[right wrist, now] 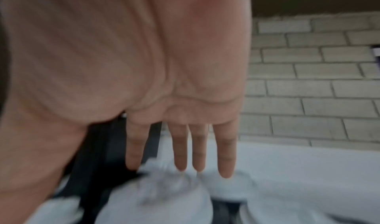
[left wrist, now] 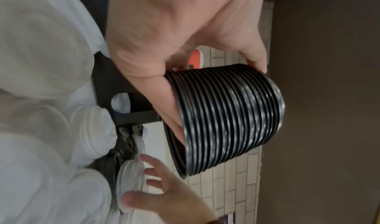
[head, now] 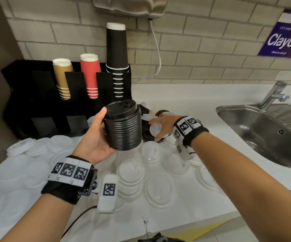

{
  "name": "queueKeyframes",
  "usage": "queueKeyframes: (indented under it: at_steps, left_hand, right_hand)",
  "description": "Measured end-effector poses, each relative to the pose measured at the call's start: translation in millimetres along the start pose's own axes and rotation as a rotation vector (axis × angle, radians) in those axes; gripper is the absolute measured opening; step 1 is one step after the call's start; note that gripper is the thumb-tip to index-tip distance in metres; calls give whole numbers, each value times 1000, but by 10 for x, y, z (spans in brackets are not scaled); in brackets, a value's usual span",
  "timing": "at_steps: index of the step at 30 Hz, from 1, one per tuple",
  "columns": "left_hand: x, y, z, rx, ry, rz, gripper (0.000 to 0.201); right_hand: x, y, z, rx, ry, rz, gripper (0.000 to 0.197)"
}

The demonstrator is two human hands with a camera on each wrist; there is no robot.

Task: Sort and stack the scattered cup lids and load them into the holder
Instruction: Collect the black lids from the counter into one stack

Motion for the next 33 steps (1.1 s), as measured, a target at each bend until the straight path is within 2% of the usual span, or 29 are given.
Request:
queueKeyframes:
  at_steps: [2, 5, 8, 11, 13, 15, 18, 20, 21, 23, 27, 31, 33]
  left_hand:
    - [-60, 25, 5, 13, 22, 24, 74]
    - [-98, 64, 31, 37, 33, 30, 65]
    - [-140, 84, 52, 39, 38, 31, 61]
    - [-120, 82, 54, 31, 39, 27, 60]
    - [-91, 75, 44, 27, 52, 29, 62]
    - [-76, 59, 33, 22, 66, 38, 67]
    - [-66, 38, 26, 13, 71, 24, 72]
    - [-62, 29, 28, 7, 71, 22, 71]
    - [-61, 26, 32, 7, 71, 21, 71]
    - [-66, 29, 42, 11, 69, 12, 69]
    - [-113, 39, 73, 11, 80, -15, 61]
    - [-190, 55, 86, 6, 112, -10, 63]
    - [-206, 56, 77, 6, 121, -3, 67]
  right_hand:
    - [56, -24, -95, -7, -11, 27, 84]
    - [-11, -19, -71, -30, 35, 50, 73]
    - [-99, 111, 51, -46, 31, -46, 62]
    - [-5, 292, 164, 48, -112, -2, 73]
    - [66, 387, 192, 110, -134, 73, 86]
    - [15, 393, 182, 104, -9, 93, 89]
    - [-132, 218, 86, -6, 209, -16, 60]
    - [-157, 154, -72, 14, 246, -62, 46]
    - [-137, 156, -157, 52, 243, -71, 47]
    - [-71, 228, -312, 143, 249, -96, 61]
    - [61, 342, -515, 232, 294, -147, 77]
    - [-46, 296, -539, 189, 292, -156, 61]
    - [-115, 282, -457, 188, 195, -182, 71]
Point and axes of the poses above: each hand's wrist, its own z-axis away from the middle knuckle, its own x-axis out of the palm, y = z × x, the point moved 8 cm from there along -z, towards the middle knuckle, and after that the axes turned 6 degrees about -z, right-handed, at the moved point
